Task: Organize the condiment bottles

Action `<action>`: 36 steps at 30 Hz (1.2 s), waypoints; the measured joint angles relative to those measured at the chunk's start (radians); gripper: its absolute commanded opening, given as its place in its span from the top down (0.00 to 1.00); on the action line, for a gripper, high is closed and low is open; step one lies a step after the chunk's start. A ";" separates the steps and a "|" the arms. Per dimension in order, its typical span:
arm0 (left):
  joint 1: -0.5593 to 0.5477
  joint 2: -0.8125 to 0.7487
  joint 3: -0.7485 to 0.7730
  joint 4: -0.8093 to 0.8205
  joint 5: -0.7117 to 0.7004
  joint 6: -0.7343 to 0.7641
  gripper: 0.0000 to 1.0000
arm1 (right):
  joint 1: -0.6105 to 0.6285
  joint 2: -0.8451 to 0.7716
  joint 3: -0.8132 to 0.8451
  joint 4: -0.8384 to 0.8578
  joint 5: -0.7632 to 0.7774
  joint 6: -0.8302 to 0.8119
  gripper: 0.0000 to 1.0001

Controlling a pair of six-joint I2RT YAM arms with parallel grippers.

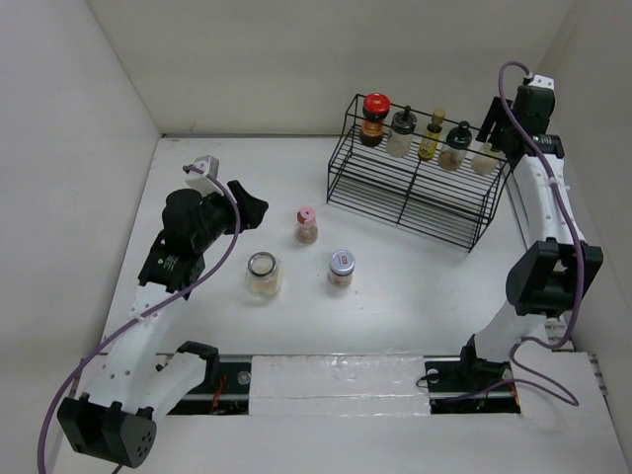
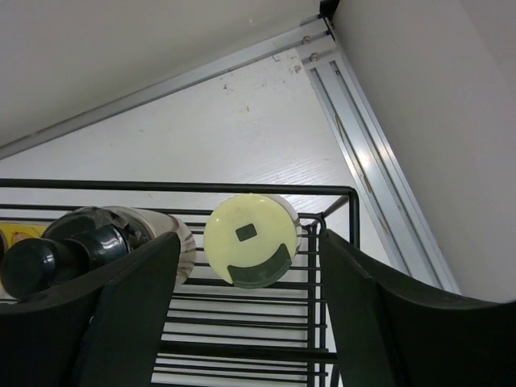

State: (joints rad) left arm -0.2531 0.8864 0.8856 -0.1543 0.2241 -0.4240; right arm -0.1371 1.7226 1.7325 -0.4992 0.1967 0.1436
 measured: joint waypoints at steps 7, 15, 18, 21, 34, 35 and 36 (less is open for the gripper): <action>0.000 0.000 0.000 0.000 0.000 0.000 0.43 | 0.006 -0.045 0.002 -0.013 -0.004 -0.001 0.19; 0.000 0.000 0.000 0.000 -0.001 0.000 0.43 | 0.215 -0.352 -0.173 0.100 0.002 -0.020 0.78; 0.000 -0.005 0.000 -0.001 -0.005 0.000 0.43 | 0.390 -0.492 -0.309 0.206 -0.050 -0.014 0.82; 0.000 -0.017 0.000 0.000 -0.016 0.000 0.43 | 0.557 -0.580 -0.470 0.289 -0.111 -0.016 0.42; 0.000 -0.044 0.000 0.000 -0.045 -0.005 0.43 | 1.072 -0.420 -0.847 0.223 -0.105 0.043 0.00; 0.000 -0.047 0.000 0.000 -0.045 -0.005 0.43 | 1.077 -0.399 -0.847 0.224 -0.096 0.046 0.00; 0.000 -0.048 0.000 0.000 -0.045 -0.005 0.43 | 1.080 -0.382 -0.847 0.224 -0.090 0.051 0.00</action>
State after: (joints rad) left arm -0.2531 0.8387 0.8856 -0.1539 0.1787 -0.4286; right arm 0.9428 1.3403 0.8852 -0.2749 0.1062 0.1947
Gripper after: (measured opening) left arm 0.568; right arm 0.997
